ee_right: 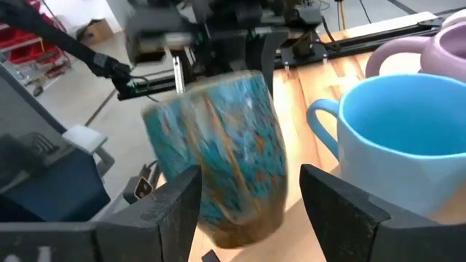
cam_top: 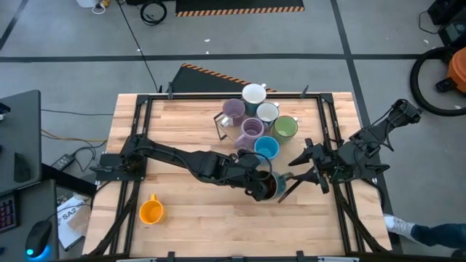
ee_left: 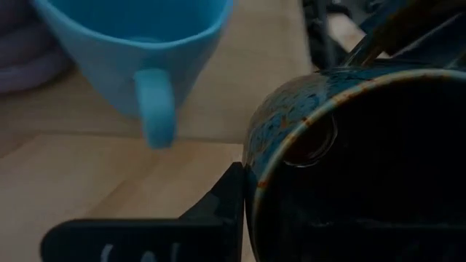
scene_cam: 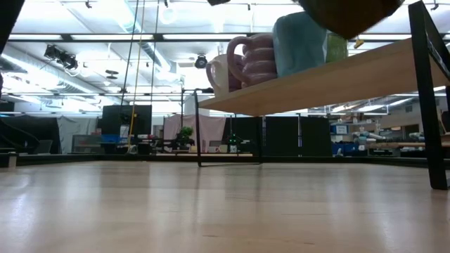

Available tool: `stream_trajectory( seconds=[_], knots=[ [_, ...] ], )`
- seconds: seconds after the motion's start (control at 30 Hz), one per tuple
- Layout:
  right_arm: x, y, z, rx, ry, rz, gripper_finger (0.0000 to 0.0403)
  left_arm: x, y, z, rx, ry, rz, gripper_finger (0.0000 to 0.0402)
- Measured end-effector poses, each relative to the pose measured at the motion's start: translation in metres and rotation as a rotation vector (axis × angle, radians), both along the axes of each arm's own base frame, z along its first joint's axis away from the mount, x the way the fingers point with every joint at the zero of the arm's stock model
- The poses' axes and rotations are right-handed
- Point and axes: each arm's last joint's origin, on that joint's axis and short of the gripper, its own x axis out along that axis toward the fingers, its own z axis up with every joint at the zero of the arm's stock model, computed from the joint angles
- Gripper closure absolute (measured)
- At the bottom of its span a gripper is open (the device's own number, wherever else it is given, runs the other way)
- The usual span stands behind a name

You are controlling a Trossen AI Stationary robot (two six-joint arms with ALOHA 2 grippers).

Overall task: Place coffee mugs
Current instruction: Put the brown mug on the shelf

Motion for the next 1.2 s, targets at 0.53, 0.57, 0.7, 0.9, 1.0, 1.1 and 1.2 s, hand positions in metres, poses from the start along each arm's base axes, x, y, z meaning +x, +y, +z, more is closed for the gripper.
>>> stream_trajectory(
  seconds=[0.53, 0.57, 0.7, 0.9, 1.0, 1.1, 1.2],
  knots=[
    [-0.013, -0.008, 0.009, 0.042, -0.056, 0.002, 0.0165, 0.008, 0.003, -0.011, 0.019, -0.001, 0.057, 0.0358],
    [-0.014, -0.009, 0.010, 0.048, -0.065, 0.003, 0.0165, 0.009, 0.004, -0.011, 0.015, -0.001, 0.060, 0.0358],
    [-0.015, -0.009, 0.019, 0.067, -0.145, 0.016, 0.0165, 0.009, 0.004, -0.011, 0.008, -0.004, 0.067, 0.0355],
    [-0.004, -0.002, 0.022, 0.010, -0.209, 0.053, 0.0165, 0.009, 0.004, -0.011, 0.004, -0.007, 0.068, 0.0353],
    [0.004, 0.003, 0.019, -0.009, -0.201, 0.054, 0.0165, 0.009, 0.004, -0.011, -0.016, -0.011, 0.079, 0.0352],
    [0.010, 0.007, 0.018, -0.019, -0.187, 0.046, 0.0165, 0.010, 0.004, -0.011, -0.022, -0.021, 0.079, 0.0351],
    [0.016, 0.010, 0.019, -0.057, -0.148, 0.024, 0.0165, 0.012, 0.004, -0.010, -0.036, -0.040, 0.084, 0.0351]
  ],
)
